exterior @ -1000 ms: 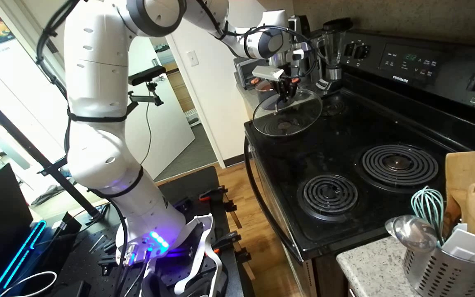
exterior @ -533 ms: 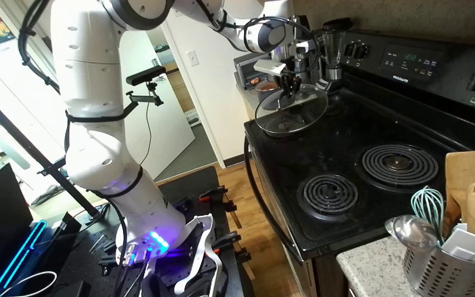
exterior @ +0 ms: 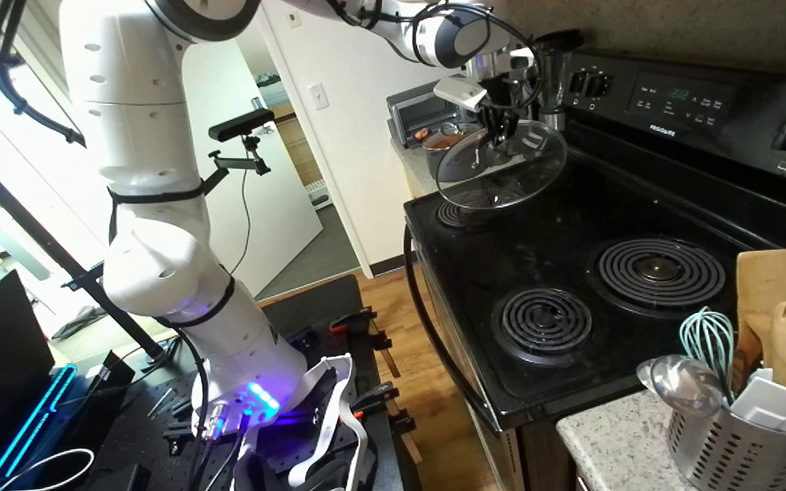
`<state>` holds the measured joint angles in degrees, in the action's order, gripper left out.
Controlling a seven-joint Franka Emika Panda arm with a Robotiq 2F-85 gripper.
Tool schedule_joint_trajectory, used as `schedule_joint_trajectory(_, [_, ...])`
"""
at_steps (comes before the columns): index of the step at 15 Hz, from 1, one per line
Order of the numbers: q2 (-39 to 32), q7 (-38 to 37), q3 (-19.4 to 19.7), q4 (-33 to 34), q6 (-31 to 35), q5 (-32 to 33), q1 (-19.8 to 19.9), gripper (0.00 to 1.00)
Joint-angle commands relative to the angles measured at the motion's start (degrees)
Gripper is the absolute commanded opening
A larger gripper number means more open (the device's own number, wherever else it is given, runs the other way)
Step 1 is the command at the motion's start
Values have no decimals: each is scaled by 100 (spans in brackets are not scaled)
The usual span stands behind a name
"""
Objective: Move the lid from the front left plate of the stove to the back right one
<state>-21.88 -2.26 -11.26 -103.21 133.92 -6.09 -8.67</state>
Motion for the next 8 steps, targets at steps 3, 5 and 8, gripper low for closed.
schedule_joint_trajectory(3, [357, 70, 144, -108, 47, -376, 232, 2])
schedule_joint_trajectory(5, [346, 45, 199, -118, 48, -410, 272, 2])
schedule_joint_trajectory(8, [345, 88, 237, -135, 28, -445, 324, 2])
